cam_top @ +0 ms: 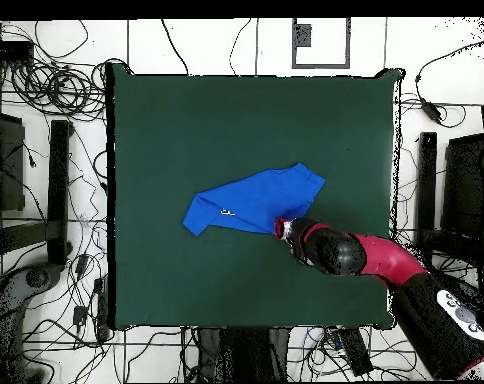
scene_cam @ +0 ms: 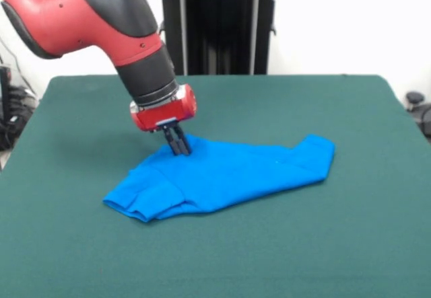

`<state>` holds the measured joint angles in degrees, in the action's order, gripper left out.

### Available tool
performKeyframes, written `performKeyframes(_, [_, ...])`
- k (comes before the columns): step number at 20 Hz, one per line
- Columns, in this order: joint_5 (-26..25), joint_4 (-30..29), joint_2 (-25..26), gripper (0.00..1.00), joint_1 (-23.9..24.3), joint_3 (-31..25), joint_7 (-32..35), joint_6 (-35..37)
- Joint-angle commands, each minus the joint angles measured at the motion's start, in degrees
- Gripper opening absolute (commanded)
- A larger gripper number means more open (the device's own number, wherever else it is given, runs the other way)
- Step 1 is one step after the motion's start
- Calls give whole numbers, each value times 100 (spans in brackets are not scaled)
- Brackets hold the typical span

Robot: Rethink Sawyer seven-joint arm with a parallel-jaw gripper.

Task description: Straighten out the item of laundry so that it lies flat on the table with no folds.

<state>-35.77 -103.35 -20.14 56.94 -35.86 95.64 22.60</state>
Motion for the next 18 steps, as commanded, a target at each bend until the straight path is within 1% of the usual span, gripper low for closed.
performKeyframes(1, [-342, 346, -2, 0, -595, 385, 487, -560])
performKeyframes(9, [-268, 168, -188, 0, -740, 596, 674, -793])
performKeyframes(11, [-170, 63, -330, 0, -819, 654, 784, -802])
performKeyframes(14, [-25, -251, -712, 0, -1080, 899, 1142, -903])
performKeyframes(18, [298, -628, -1023, 0, -1305, 1128, 1516, -1042])
